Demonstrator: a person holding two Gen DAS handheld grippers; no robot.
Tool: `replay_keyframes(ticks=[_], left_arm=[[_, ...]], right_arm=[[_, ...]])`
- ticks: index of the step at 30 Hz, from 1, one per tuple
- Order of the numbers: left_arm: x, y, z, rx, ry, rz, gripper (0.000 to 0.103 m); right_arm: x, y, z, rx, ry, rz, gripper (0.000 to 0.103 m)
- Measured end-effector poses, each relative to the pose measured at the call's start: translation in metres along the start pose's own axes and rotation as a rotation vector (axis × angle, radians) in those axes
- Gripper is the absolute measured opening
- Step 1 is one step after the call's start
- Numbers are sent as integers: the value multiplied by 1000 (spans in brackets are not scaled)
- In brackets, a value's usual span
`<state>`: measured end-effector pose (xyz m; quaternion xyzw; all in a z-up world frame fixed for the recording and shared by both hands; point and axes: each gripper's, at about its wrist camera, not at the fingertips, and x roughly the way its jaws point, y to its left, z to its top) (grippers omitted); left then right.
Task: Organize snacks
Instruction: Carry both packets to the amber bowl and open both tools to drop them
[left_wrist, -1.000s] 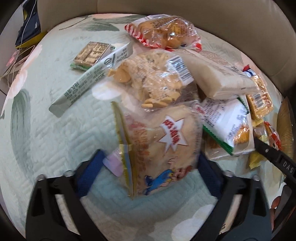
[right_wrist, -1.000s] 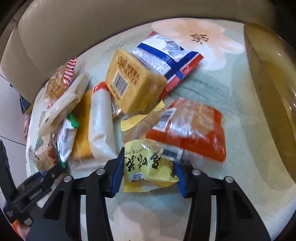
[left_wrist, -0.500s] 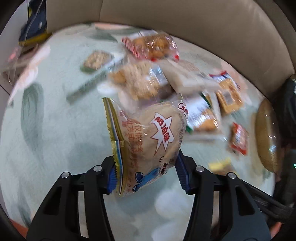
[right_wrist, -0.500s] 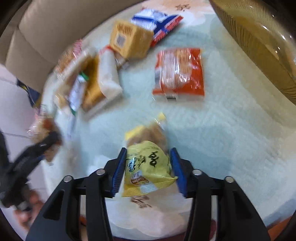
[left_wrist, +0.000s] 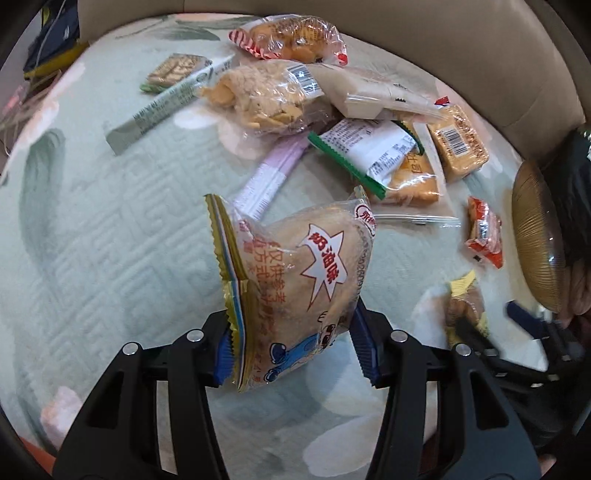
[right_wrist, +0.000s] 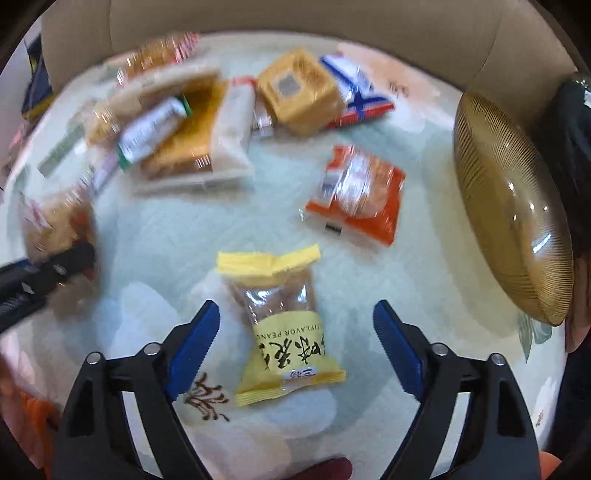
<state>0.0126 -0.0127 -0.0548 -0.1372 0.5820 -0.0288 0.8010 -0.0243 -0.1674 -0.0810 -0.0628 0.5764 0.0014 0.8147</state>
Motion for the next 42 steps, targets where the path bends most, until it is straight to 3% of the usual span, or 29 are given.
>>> replay_keyframes(ticks=[1,2,6,10,12,16,20,23,25,26,27,28,34,36,42], left_arm=[[0,0,0,-1,-2,-11,53],[-1,0,1,-3,-4,-24,53],[-11,-7,1,27,-30,-86,52],[-34,-31,2,92,-73,-138,52],[-52,-53,7,141,-104,-170,52],[-79,-117,19,265,-165,-248,52],[-79,-197,36,366,-161,-358,53],[-72,-244,40,431,-152,-385,53],[-63,-267,38,459,-142,-397,53],[-56,-282,40,469,-134,-399,54],[-51,-287,42,466,-134,-400,61],[-48,-294,45,461,-137,-400,77],[-37,-277,53,439,-132,-360,77],[-40,-255,54,418,-132,-336,77],[-75,-175,62,330,-179,-258,77]], right_arm=[[7,-2,-2,22,37,50,45],[8,-4,-3,45,50,83,41],[-16,-13,-1,108,12,187,40],[-60,-43,12,176,-84,216,40],[-82,-71,17,214,-140,201,40],[-119,-141,25,324,-237,75,40],[-128,-203,25,485,-260,24,40],[-126,-241,22,572,-261,35,40],[-122,-259,29,607,-278,46,47],[-119,-267,31,627,-288,54,64],[-118,-270,32,640,-296,53,69],[-118,-274,27,652,-312,44,69],[-95,-285,16,667,-325,33,68],[-90,-283,17,659,-307,64,66],[-132,-248,27,563,-385,99,66]])
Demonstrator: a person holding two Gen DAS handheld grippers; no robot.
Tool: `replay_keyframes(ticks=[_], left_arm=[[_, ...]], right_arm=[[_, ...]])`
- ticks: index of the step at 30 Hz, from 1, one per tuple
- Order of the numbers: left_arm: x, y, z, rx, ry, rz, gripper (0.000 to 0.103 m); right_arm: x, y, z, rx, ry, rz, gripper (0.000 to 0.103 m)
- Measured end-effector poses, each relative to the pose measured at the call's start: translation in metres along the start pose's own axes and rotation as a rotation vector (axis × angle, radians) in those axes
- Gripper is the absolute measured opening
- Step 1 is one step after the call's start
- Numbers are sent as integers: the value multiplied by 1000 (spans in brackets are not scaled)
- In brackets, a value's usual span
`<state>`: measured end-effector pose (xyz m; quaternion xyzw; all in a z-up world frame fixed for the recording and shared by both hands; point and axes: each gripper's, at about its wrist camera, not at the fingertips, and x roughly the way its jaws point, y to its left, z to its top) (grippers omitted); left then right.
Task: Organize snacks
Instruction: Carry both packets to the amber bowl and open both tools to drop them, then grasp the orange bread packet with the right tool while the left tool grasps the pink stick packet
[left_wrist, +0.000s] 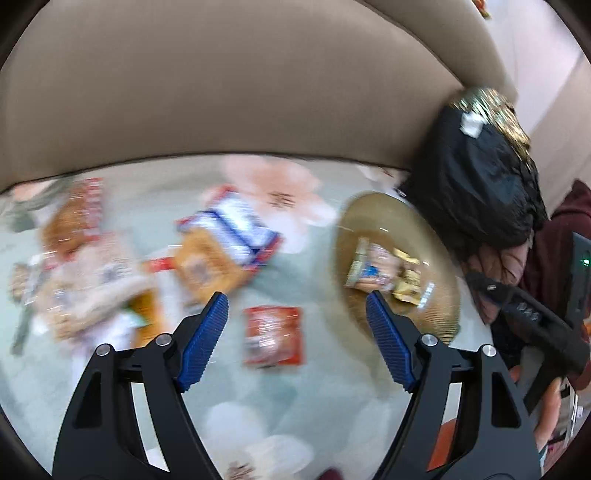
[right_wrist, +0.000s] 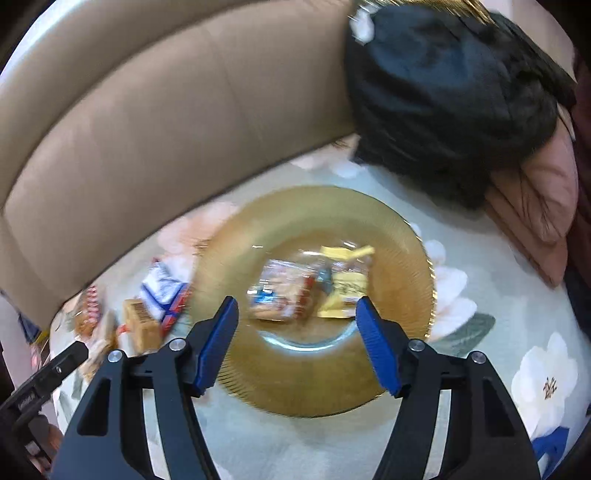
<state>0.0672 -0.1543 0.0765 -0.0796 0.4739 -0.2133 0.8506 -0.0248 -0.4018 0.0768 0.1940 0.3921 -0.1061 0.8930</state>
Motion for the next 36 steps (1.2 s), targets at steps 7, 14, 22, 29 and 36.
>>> replay_keyframes(ticks=[7,14,22,29,36], left_arm=[[-100,79,-2,-86,-118,153,77],[-138,165,-55,-270,-138,288,77],[-84,229,-97,-450,14,453,76],[-68,212,-92,-354,61,479,76],[-52,211,-95,-409,149,305,75]], right_arm=[[-9,83,-26,-144,42,118,70],[30,164,-107,-405,164,188,73],[69,181,-137,-493,250,105,79],[95,146,-125,-321,337,98,80],[107,132,-122,-230,397,147,80]])
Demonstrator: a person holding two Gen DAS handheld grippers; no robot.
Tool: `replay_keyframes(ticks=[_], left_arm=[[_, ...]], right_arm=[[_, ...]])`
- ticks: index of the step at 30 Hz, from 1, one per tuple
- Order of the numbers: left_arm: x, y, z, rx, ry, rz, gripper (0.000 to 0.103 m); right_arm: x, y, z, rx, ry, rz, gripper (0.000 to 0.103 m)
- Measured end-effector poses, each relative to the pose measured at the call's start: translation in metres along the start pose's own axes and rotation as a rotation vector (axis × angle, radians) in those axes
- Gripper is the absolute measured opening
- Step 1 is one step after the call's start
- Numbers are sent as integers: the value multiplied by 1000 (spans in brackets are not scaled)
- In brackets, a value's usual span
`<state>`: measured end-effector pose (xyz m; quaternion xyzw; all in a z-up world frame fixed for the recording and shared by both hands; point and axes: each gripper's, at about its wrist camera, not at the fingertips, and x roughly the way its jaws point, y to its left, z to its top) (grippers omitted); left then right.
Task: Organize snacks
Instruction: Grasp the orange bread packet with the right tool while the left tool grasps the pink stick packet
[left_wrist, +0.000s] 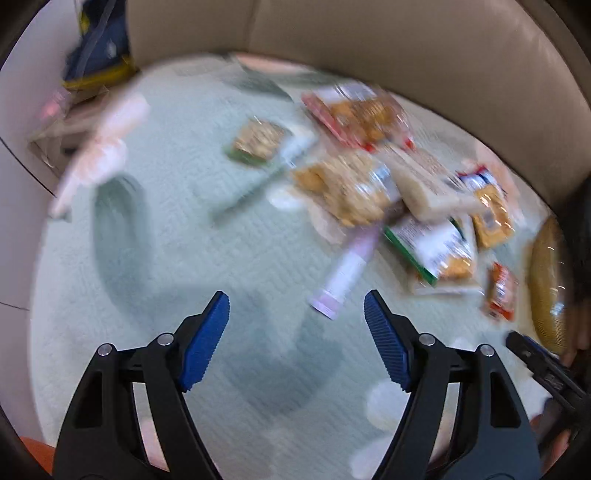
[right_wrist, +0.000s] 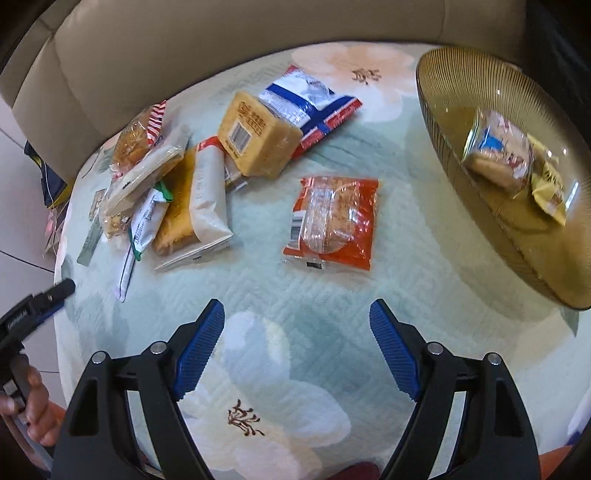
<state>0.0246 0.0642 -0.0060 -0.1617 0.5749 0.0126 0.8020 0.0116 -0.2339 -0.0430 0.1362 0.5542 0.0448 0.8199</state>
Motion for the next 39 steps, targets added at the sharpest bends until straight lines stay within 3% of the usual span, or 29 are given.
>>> replay_keyframes(ticks=[2,3,5,6,8,10,15,19,23,26,30,32,34,39], left_arm=[[2,6,-2,-85,66,-174,75],[0,8,-3,-112,75,-226,75],[-3,4,-2,-78,41,-148,75],[-2,-2,0,-41,24,-47,73],[9,-17,6,42,60,71,66],[19,-29,12,105,95,100,59],[47,-53,23,235,111,168,59],[67,-56,15,283,101,175,55],[84,-57,8,302,105,172,53],[84,-61,9,339,67,168,43],[85,-76,8,384,27,182,21],[85,-83,4,410,8,201,18],[82,-93,0,403,6,198,18],[60,-81,-28,268,87,81,18]], right_arm=[[0,0,-1,-3,5,7,81],[1,0,0,-6,5,-3,81],[4,-3,2,21,24,18,83],[6,-6,4,61,47,62,84],[10,-17,10,167,94,114,84],[11,-21,21,198,88,70,84],[24,-21,44,203,7,-58,84],[50,-23,50,192,15,-56,84],[57,-13,52,113,-23,-126,83],[59,0,55,38,-52,-209,58],[59,1,55,30,-66,-201,53],[56,0,54,33,-64,-186,51],[52,-5,48,52,-47,-158,51],[39,-21,21,130,20,-119,51]])
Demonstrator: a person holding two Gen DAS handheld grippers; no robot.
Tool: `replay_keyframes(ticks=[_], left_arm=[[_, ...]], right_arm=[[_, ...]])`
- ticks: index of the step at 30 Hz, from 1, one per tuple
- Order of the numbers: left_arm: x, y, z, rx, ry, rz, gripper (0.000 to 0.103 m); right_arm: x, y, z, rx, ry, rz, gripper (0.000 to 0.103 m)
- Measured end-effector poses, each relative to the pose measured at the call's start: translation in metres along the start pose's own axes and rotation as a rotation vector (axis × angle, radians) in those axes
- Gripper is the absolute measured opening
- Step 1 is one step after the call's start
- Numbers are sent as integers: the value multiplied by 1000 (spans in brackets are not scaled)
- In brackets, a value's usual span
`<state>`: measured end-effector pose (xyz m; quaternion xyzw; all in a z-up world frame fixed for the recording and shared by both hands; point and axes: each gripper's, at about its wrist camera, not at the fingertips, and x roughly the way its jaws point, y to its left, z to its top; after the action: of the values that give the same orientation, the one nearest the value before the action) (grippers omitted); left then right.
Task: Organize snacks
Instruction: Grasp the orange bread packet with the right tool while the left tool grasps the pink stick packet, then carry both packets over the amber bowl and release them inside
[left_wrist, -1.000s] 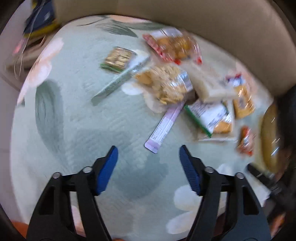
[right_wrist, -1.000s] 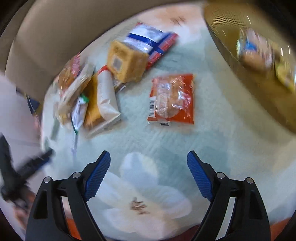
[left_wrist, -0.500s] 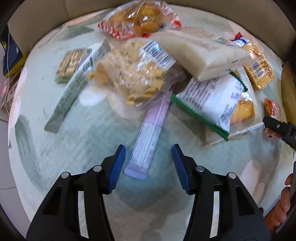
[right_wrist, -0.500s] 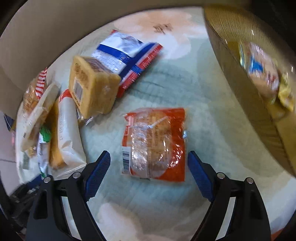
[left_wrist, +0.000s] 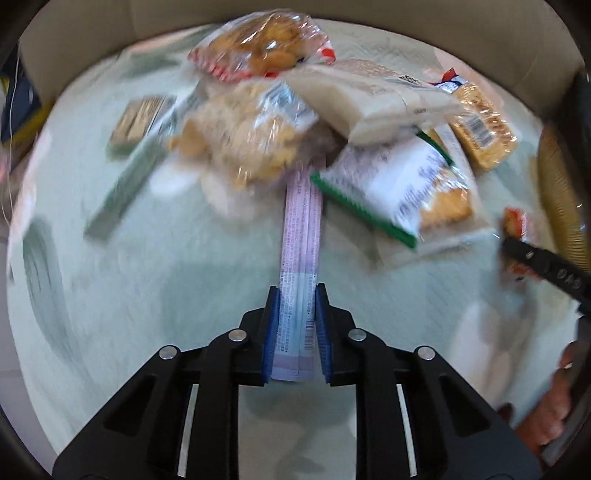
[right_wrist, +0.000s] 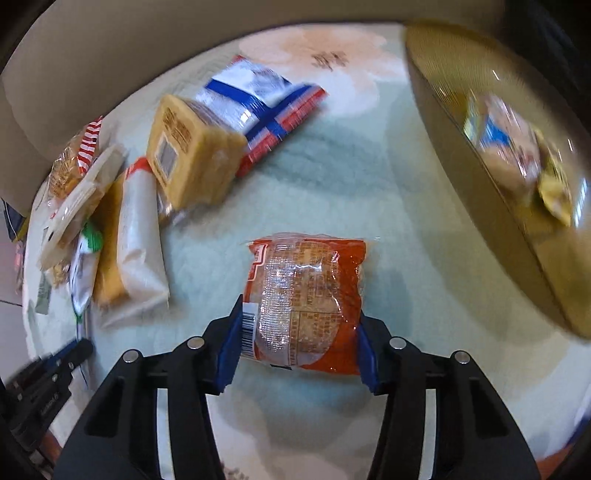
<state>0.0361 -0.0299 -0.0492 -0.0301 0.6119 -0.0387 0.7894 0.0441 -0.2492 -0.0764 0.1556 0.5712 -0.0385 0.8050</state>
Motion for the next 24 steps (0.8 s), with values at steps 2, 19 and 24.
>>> replay_keyframes(ticks=[2,19,24], left_arm=[[-8,-4,-14,-24,12,-29,18],[2,-70,-47,120,-75,161,18],[-34,-100,-48,208,-221,85,18]], right_arm=[[-5,-7,-9,31,34,13,51],[-22,-21,-47,38,53,129,50],[-52,-19,-39,19,-34,240,50]])
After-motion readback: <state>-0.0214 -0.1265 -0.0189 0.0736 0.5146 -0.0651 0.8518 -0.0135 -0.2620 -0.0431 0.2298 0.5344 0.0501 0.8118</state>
